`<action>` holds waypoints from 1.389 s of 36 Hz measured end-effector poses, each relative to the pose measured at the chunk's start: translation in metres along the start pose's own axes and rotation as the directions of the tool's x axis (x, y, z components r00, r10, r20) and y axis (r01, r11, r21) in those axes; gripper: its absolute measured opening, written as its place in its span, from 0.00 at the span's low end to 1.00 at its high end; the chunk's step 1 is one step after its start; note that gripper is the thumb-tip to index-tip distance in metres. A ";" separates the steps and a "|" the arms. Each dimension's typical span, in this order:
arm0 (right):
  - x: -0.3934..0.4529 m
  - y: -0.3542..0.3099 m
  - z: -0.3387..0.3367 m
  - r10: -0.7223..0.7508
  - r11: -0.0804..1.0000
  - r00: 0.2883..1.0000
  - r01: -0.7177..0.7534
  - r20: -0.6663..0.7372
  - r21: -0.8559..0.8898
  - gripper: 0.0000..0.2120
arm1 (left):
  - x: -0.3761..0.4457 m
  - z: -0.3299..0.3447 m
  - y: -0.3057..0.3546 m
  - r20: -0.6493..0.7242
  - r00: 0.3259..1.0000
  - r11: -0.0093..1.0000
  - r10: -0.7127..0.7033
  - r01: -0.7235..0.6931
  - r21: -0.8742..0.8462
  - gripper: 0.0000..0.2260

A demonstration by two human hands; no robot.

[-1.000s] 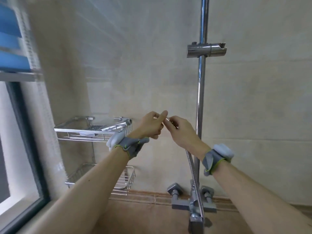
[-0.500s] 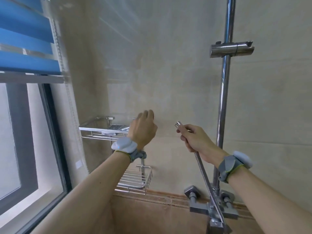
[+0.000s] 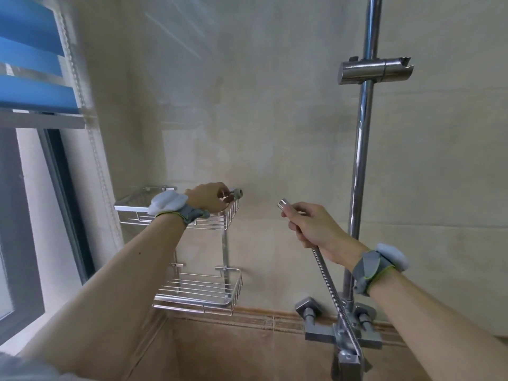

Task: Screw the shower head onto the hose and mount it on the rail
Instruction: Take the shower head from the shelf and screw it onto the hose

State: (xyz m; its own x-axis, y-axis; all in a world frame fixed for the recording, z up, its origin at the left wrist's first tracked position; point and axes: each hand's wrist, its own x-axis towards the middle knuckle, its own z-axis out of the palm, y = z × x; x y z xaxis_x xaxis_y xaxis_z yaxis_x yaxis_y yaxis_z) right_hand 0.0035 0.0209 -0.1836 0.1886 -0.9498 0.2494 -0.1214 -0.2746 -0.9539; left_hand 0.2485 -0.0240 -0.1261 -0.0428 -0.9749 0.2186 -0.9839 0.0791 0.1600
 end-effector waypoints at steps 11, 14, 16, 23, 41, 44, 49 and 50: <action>0.000 0.002 0.001 0.031 0.999 0.999 -0.033 -0.037 -0.042 0.15 | 0.003 0.020 0.004 -0.401 0.894 0.978 0.200 -0.158 0.137 0.14; 0.001 -0.002 0.002 0.050 0.999 0.996 -0.049 -0.070 0.016 0.16 | -0.001 0.022 0.015 -0.512 0.802 0.951 0.307 -0.272 0.144 0.14; 0.002 -0.006 0.000 0.069 0.996 0.993 -0.063 -0.095 0.066 0.16 | -0.003 0.024 0.025 -0.575 0.718 0.916 0.393 -0.360 0.176 0.13; 0.000 -0.029 -0.012 0.147 0.955 0.981 -0.107 -0.129 0.277 0.18 | -0.020 0.021 0.069 -0.611 0.523 0.799 0.594 -0.469 0.376 0.16; -0.028 -0.029 -0.044 0.178 0.983 0.950 -0.157 -0.258 0.100 0.15 | -0.041 0.038 0.135 -0.426 0.534 0.680 0.731 -0.508 0.529 0.10; -0.030 -0.026 -0.046 0.184 0.978 0.921 -0.137 -0.342 0.159 0.12 | -0.040 0.042 0.137 -0.489 0.517 0.711 0.703 -0.521 0.471 0.09; -0.029 -0.020 -0.050 0.164 0.982 0.867 -0.097 -0.471 0.165 0.10 | -0.049 0.055 0.142 -0.592 0.497 0.753 0.635 -0.569 0.331 0.16; -0.028 -0.018 -0.050 0.158 0.983 0.860 -0.092 -0.485 0.157 0.09 | -0.051 0.058 0.142 -0.601 0.492 0.753 0.630 -0.576 0.318 0.16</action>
State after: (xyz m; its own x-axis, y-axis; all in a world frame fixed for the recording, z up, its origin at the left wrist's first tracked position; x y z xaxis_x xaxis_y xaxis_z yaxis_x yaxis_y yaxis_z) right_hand -0.0487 0.0447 -0.1651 -0.3295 -0.9330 0.1445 0.0165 -0.1587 -0.9872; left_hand 0.1005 0.0253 -0.1706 -0.5368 -0.3047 0.7868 -0.7716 0.5546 -0.3116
